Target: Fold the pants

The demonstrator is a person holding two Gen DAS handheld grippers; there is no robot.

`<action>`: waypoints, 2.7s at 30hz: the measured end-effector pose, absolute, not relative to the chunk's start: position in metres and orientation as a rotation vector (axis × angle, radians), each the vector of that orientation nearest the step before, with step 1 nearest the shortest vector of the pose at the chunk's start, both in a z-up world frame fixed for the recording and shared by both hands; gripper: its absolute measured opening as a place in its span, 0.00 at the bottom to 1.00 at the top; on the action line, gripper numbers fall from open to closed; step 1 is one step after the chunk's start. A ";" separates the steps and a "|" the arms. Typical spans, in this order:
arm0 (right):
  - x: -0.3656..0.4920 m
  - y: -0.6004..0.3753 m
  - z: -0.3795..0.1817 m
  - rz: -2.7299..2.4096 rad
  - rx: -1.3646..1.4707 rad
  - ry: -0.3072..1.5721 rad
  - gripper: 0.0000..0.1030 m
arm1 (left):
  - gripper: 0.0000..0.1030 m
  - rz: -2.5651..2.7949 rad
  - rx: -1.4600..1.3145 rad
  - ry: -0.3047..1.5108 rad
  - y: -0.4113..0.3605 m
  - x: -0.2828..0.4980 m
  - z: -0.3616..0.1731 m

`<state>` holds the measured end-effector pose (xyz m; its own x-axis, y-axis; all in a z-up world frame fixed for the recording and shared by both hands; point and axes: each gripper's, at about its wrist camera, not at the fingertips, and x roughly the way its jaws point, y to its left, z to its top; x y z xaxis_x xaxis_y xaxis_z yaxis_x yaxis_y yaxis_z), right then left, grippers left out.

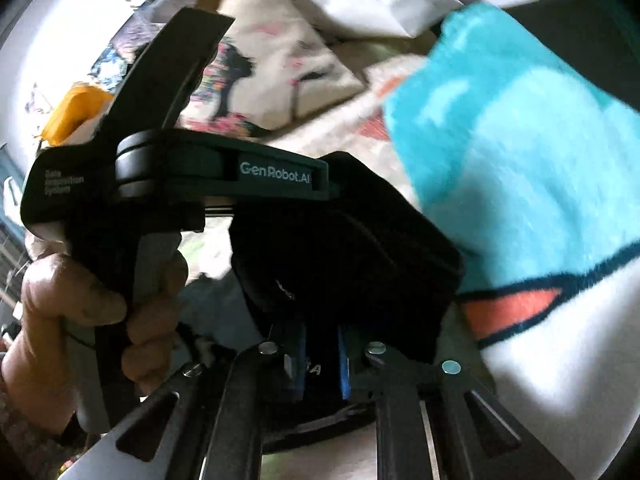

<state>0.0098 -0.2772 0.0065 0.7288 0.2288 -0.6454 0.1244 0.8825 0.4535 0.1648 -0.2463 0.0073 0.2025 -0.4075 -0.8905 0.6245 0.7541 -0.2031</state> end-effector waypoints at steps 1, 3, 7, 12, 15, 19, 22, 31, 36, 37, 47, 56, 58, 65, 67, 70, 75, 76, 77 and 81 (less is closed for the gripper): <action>0.008 -0.272 0.014 0.092 0.498 0.748 0.13 | 0.17 -0.730 0.195 1.151 -0.235 0.163 0.015; 0.005 -0.259 0.027 0.143 0.472 0.727 0.13 | 0.17 -0.726 0.150 1.126 -0.215 0.160 0.029; -0.001 -0.219 0.048 0.236 0.334 0.698 0.13 | 0.17 -0.713 0.023 1.092 -0.162 0.158 0.050; 0.004 -0.164 0.062 0.346 0.195 0.708 0.13 | 0.17 -0.653 -0.084 1.065 -0.089 0.150 0.059; 0.003 -0.131 0.063 0.404 0.115 0.719 0.13 | 0.17 -0.616 -0.172 1.059 -0.043 0.147 0.052; 0.011 -0.077 0.053 0.477 -0.028 0.740 0.13 | 0.17 -0.582 -0.314 1.066 0.015 0.144 0.033; 0.014 -0.044 0.041 0.513 -0.115 0.756 0.13 | 0.18 -0.546 -0.402 1.081 0.047 0.143 0.011; 0.015 0.010 -0.005 0.564 -0.278 0.837 0.14 | 0.35 -0.490 -0.557 1.139 0.094 0.146 -0.028; 0.009 0.019 -0.015 0.588 -0.288 0.875 0.32 | 0.37 -0.413 -0.670 1.151 0.130 0.145 -0.040; 0.006 0.019 -0.015 0.603 -0.283 0.885 0.42 | 0.37 -0.393 -0.705 1.152 0.140 0.143 -0.042; -0.054 -0.008 0.007 0.699 -0.381 0.877 0.62 | 0.54 -0.259 -0.870 1.249 0.181 0.134 -0.063; -0.016 -0.084 0.052 0.486 -0.157 0.830 0.62 | 0.58 -0.209 -0.878 1.336 0.194 0.112 -0.064; 0.011 -0.105 0.052 0.407 -0.057 0.836 0.62 | 0.58 -0.203 -0.917 1.292 0.196 0.101 -0.059; 0.079 -0.114 0.012 0.346 0.095 0.973 0.62 | 0.58 -0.241 -0.845 1.288 0.170 0.087 -0.060; 0.086 -0.111 0.002 0.366 0.121 1.009 0.48 | 0.58 -0.244 -0.792 1.301 0.160 0.088 -0.060; 0.092 -0.111 0.000 0.372 0.145 1.030 0.17 | 0.57 -0.269 -0.754 1.314 0.148 0.089 -0.059; 0.094 -0.146 0.002 0.310 0.238 1.004 0.06 | 0.57 -0.352 -0.743 1.300 0.129 0.093 -0.055; 0.095 -0.156 -0.003 0.279 0.253 1.011 0.06 | 0.57 -0.368 -0.715 1.315 0.120 0.093 -0.056; 0.095 -0.166 -0.009 0.243 0.270 1.021 0.06 | 0.57 -0.371 -0.690 1.329 0.114 0.093 -0.057; 0.094 -0.186 -0.022 0.184 0.304 1.050 0.11 | 0.58 -0.325 -0.625 1.373 0.105 0.092 -0.065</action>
